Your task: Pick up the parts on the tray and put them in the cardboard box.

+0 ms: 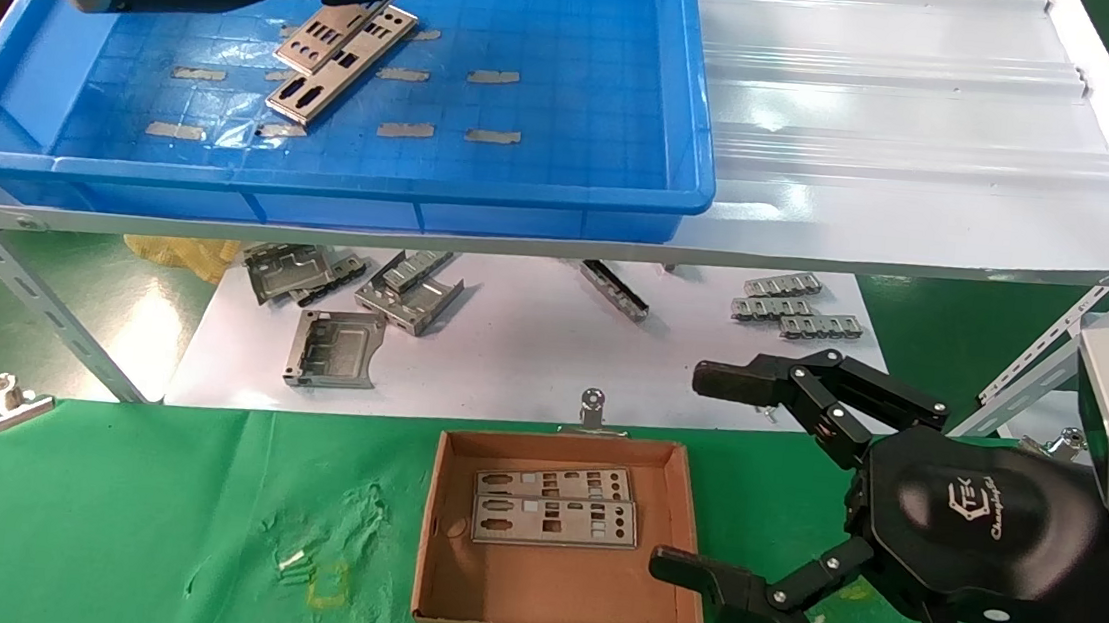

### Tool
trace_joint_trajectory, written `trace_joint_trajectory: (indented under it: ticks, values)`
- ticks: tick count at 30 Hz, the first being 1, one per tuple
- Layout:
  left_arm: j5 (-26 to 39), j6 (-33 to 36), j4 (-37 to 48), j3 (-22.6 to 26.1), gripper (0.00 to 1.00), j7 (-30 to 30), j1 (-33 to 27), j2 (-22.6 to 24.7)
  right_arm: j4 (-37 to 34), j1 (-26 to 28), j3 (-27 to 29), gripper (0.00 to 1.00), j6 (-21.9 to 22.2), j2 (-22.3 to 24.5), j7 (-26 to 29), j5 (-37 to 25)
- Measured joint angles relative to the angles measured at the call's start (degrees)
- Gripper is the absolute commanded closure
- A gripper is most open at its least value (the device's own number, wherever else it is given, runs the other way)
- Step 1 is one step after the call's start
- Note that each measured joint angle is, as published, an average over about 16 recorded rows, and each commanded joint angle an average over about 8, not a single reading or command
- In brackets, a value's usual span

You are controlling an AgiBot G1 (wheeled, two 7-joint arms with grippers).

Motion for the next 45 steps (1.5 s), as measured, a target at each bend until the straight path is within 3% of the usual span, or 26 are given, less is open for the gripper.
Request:
trace_joint_trajectory:
  ticks: [18,26,36,45]
  values:
    - [-5.92,25.74,-5.39,-2.96,1.00,6.76,2.92,-5.25,0.00,0.00,0.00,0.00,0.00,0.00,0.00,0.00]
    - [-11.26,32.21,-17.79,-0.68,1.00,8.03,10.68,-8.05,0.00,0.00,0.00,0.00,0.00,0.00,0.00,0.00]
    - [-14.21,27.33,-35.89,7.29,1.00,9.71,23.47,-9.86,0.00,0.00,0.00,0.00,0.00,0.00,0.00,0.00]
    - [-8.25,16.34,-34.94,11.86,1.00,17.83,30.52,-3.61,0.00,0.00,0.00,0.00,0.00,0.00,0.00,0.00]
